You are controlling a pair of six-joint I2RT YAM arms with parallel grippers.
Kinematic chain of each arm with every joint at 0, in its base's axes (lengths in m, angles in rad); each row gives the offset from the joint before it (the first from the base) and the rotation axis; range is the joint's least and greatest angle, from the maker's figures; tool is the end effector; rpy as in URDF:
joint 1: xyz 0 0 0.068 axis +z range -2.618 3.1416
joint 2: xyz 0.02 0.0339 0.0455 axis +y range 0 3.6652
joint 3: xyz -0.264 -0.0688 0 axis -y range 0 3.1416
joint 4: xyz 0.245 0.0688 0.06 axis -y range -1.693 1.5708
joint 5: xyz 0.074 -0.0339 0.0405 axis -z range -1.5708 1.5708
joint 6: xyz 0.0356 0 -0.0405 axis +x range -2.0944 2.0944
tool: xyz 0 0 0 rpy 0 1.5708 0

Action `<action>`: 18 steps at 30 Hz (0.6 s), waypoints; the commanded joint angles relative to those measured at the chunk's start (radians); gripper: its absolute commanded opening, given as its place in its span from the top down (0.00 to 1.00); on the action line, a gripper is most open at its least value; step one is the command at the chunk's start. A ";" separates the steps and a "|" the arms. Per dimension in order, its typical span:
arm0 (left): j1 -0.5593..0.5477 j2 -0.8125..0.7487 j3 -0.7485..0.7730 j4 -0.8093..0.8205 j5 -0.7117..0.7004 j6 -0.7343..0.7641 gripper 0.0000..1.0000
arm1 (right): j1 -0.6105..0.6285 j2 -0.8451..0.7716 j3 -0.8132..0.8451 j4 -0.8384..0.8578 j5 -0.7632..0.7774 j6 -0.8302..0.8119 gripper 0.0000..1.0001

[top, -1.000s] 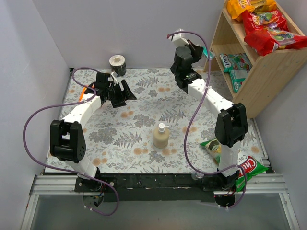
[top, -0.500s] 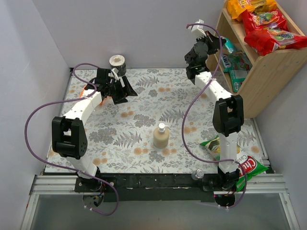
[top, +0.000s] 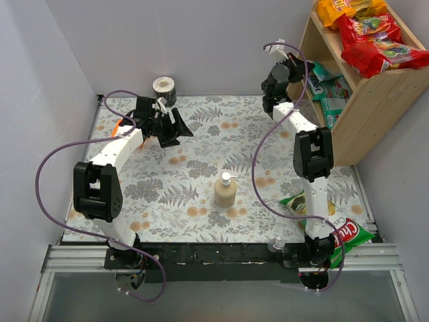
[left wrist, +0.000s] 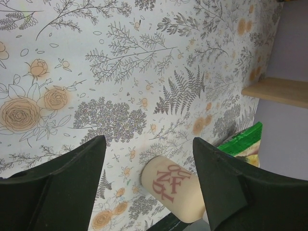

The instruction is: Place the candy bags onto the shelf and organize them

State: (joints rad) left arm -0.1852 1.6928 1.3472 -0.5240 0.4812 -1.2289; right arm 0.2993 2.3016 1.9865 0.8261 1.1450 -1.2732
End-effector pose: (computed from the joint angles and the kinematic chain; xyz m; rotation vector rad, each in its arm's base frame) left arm 0.3617 -0.0845 0.2683 -1.1289 2.4463 -1.1380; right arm 0.5113 0.1239 0.3346 0.0711 1.5175 -1.3982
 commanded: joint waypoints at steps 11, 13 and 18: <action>-0.007 0.034 -0.028 -0.019 0.019 0.002 0.28 | -0.014 0.127 0.186 0.008 -0.097 0.189 0.99; -0.007 0.041 -0.026 -0.019 0.020 0.003 0.28 | -0.014 0.137 0.199 0.008 -0.102 0.202 0.99; -0.007 0.053 -0.028 -0.021 0.033 0.002 0.28 | -0.025 0.179 0.213 -0.028 -0.128 0.293 0.99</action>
State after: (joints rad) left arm -0.1871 1.7435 1.3224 -0.5308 0.4877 -1.2312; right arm 0.2836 2.4477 2.1521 0.7937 1.0756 -1.0924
